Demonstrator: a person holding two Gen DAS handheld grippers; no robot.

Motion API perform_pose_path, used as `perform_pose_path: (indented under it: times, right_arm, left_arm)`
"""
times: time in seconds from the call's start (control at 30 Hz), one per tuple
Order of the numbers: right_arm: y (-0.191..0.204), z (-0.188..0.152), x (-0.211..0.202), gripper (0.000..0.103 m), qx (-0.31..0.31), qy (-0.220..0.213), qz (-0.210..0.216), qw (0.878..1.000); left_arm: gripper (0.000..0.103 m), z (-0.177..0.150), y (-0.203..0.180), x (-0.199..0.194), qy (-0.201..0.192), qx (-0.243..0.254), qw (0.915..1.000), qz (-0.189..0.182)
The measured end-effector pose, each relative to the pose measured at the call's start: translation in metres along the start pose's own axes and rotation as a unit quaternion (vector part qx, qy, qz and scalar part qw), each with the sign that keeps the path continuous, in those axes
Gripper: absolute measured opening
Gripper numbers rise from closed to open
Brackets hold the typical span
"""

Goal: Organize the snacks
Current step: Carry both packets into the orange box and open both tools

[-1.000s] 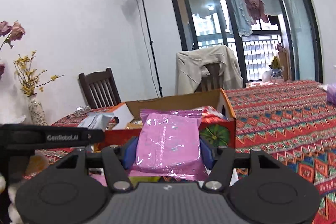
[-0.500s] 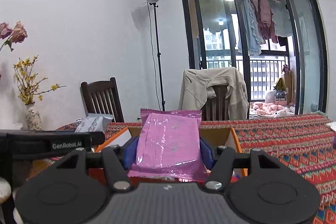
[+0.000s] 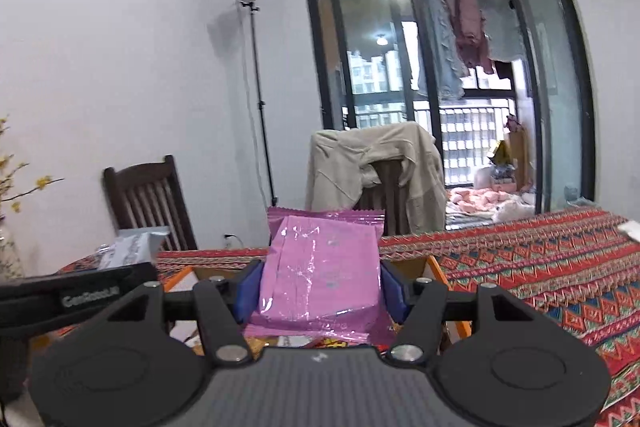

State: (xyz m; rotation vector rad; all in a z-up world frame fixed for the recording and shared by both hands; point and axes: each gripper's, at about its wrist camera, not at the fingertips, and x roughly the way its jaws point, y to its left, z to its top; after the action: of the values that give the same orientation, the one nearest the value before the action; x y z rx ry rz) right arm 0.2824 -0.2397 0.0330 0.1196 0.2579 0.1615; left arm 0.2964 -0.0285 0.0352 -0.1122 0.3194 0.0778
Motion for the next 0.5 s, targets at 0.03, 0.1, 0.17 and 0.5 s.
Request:
perform_pose_path:
  times: [0.03,0.1,0.17,0.5]
  right_arm:
    - [-0.002,-0.005,0.003,0.061,0.003,-0.004,-0.003,1.0]
    - [-0.002,-0.016,0.008,0.061,-0.01,-0.01,-0.009,1.0]
    - [-0.001,-0.021,0.013,0.061,-0.022,0.0,-0.008,1.0]
    - [-0.011,-0.028,0.019,0.083,-0.003,0.034,-0.005,0.999]
  left_arm:
    - [0.043,-0.004,0.0,0.002,0.004,0.003,1.0,0.003]
    - [0.043,-0.012,0.003,0.011,0.016,0.01,0.9997,0.015]
    - [0.043,-0.016,0.005,0.015,0.025,0.014,0.9995,0.014]
    - [0.072,-0.029,0.012,0.023,0.039,0.004,0.9991,0.015]
